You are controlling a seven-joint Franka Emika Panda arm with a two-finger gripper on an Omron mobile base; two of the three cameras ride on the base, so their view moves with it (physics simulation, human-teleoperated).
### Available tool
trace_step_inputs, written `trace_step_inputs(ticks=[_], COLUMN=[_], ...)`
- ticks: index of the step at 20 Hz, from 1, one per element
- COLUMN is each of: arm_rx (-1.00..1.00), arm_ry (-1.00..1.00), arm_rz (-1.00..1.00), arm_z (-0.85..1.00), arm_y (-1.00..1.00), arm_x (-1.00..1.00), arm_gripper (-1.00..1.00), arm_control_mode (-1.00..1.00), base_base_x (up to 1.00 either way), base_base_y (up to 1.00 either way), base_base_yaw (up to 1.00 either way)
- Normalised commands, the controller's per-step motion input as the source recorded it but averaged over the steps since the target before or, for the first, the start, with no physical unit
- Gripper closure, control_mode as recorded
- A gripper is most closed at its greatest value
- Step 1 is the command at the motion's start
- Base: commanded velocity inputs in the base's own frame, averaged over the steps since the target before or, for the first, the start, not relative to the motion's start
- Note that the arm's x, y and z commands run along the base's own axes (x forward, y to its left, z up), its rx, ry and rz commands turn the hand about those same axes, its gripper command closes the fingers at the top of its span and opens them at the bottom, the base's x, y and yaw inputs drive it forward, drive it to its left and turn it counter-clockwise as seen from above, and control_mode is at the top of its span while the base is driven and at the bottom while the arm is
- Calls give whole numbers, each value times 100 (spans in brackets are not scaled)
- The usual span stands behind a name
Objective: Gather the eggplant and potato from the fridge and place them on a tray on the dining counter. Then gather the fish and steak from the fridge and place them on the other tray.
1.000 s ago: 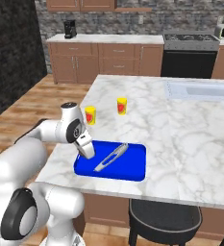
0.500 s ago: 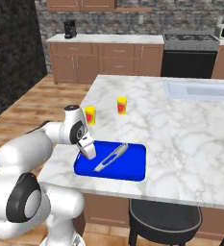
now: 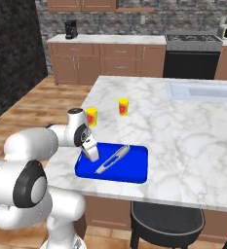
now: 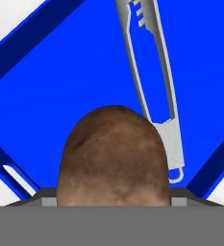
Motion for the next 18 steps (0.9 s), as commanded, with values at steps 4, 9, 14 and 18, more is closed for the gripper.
trace_step_inputs(ticks=[4,9,14,18], arm_rx=[0,0,0,0], arm_ry=[0,0,0,0], arm_rz=[-1,-1,-1,-1], arm_z=[-19,-13,-12,-14], arm_y=[0,-4,-7,-1], arm_x=[19,15,15,18], arm_gripper=[100,100,-100,-100], arm_control_mode=[-100,-100,-100,-100], base_base_x=[0,0,0,0], base_base_y=[0,0,0,0], base_base_yaw=[0,0,0,0])
